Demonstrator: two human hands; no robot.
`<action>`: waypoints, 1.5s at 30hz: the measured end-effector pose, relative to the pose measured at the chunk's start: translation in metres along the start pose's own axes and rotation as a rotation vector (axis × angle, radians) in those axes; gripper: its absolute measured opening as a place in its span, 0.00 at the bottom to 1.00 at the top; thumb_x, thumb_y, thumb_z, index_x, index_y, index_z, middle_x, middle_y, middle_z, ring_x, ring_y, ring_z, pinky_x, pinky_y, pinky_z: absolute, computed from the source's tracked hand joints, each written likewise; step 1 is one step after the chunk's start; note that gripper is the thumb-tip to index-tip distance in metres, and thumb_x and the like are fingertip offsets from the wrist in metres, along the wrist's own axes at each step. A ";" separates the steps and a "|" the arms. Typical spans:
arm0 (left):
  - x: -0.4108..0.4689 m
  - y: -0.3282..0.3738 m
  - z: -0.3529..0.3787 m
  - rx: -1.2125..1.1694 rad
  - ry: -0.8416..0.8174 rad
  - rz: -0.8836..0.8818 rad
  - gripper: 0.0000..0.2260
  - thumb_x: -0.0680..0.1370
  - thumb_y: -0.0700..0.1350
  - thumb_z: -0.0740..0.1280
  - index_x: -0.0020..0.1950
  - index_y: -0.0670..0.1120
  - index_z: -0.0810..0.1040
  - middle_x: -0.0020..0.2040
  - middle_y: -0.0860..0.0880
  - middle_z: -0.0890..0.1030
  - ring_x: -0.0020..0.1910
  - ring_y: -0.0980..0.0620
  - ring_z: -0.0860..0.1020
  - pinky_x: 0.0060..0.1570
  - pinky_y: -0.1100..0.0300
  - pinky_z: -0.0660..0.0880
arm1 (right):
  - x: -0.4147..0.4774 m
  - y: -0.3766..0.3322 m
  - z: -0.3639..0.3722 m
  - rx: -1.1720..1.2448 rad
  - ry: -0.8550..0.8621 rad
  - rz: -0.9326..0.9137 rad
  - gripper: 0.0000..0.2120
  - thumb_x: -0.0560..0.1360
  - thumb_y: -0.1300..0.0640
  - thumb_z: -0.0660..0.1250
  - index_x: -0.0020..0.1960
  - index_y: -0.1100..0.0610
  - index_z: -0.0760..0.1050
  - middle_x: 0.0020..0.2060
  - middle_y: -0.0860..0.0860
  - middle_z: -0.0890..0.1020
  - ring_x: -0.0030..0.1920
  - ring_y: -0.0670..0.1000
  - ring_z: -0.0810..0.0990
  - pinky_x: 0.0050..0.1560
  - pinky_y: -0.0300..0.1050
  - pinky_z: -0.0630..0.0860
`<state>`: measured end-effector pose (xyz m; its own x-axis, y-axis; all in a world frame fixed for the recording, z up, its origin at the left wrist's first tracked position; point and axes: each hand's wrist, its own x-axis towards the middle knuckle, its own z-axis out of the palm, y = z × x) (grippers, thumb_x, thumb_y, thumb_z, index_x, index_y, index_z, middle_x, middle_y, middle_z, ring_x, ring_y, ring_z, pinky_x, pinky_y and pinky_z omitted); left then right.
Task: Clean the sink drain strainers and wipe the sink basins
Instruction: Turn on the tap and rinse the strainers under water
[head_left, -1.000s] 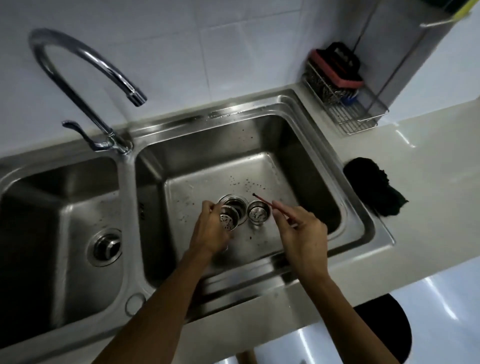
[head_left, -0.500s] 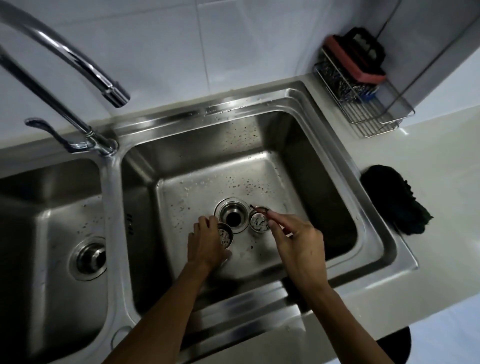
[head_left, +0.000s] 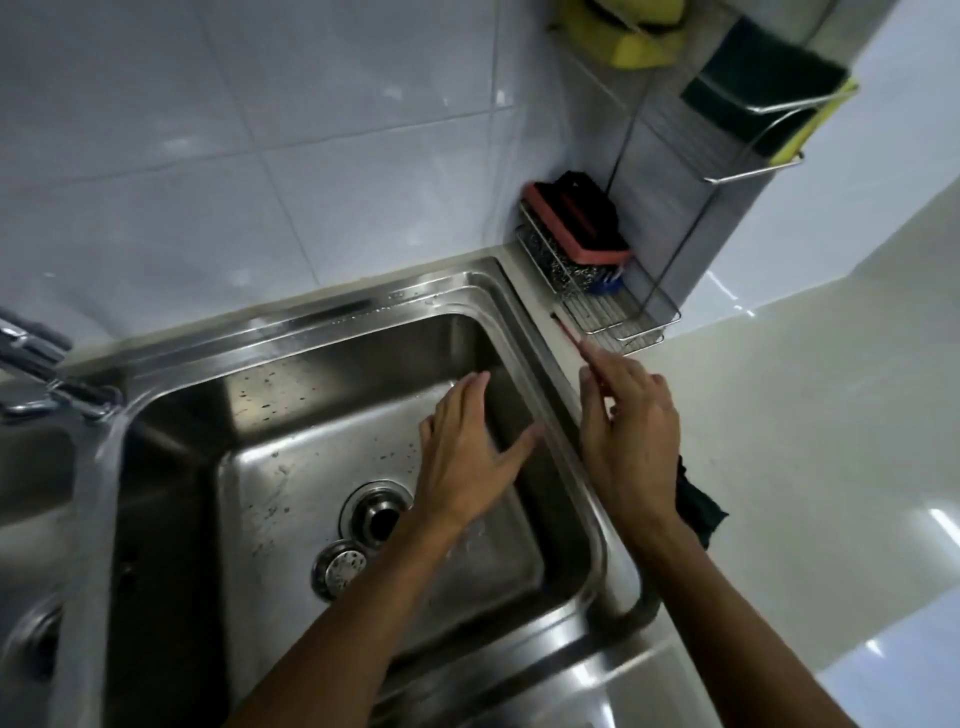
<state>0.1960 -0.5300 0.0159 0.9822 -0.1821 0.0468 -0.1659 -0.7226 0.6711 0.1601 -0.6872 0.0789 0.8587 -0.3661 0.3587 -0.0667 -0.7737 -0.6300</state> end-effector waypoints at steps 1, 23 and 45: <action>0.013 0.022 0.008 -0.011 0.016 0.039 0.41 0.76 0.72 0.61 0.81 0.49 0.59 0.80 0.49 0.63 0.79 0.50 0.61 0.77 0.49 0.59 | 0.019 0.010 -0.008 -0.043 0.020 -0.008 0.16 0.83 0.55 0.62 0.70 0.49 0.77 0.60 0.47 0.83 0.53 0.51 0.76 0.50 0.44 0.75; 0.057 0.068 0.047 0.014 0.105 0.029 0.39 0.77 0.69 0.64 0.81 0.50 0.60 0.80 0.51 0.62 0.79 0.50 0.60 0.74 0.49 0.58 | 0.107 0.091 0.016 -0.498 -0.069 -0.204 0.26 0.81 0.35 0.54 0.65 0.49 0.79 0.62 0.47 0.82 0.55 0.60 0.75 0.49 0.53 0.71; -0.085 -0.206 -0.278 0.409 0.344 -0.173 0.38 0.77 0.66 0.66 0.81 0.49 0.59 0.81 0.47 0.60 0.79 0.48 0.58 0.73 0.51 0.53 | -0.078 -0.277 0.210 1.035 -0.748 0.413 0.13 0.82 0.44 0.61 0.58 0.48 0.80 0.57 0.45 0.84 0.58 0.45 0.83 0.61 0.43 0.79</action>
<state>0.1713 -0.1800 0.0797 0.9591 0.1403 0.2460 0.0466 -0.9349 0.3517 0.2184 -0.3363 0.0806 0.9608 0.1495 -0.2336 -0.2598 0.1901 -0.9468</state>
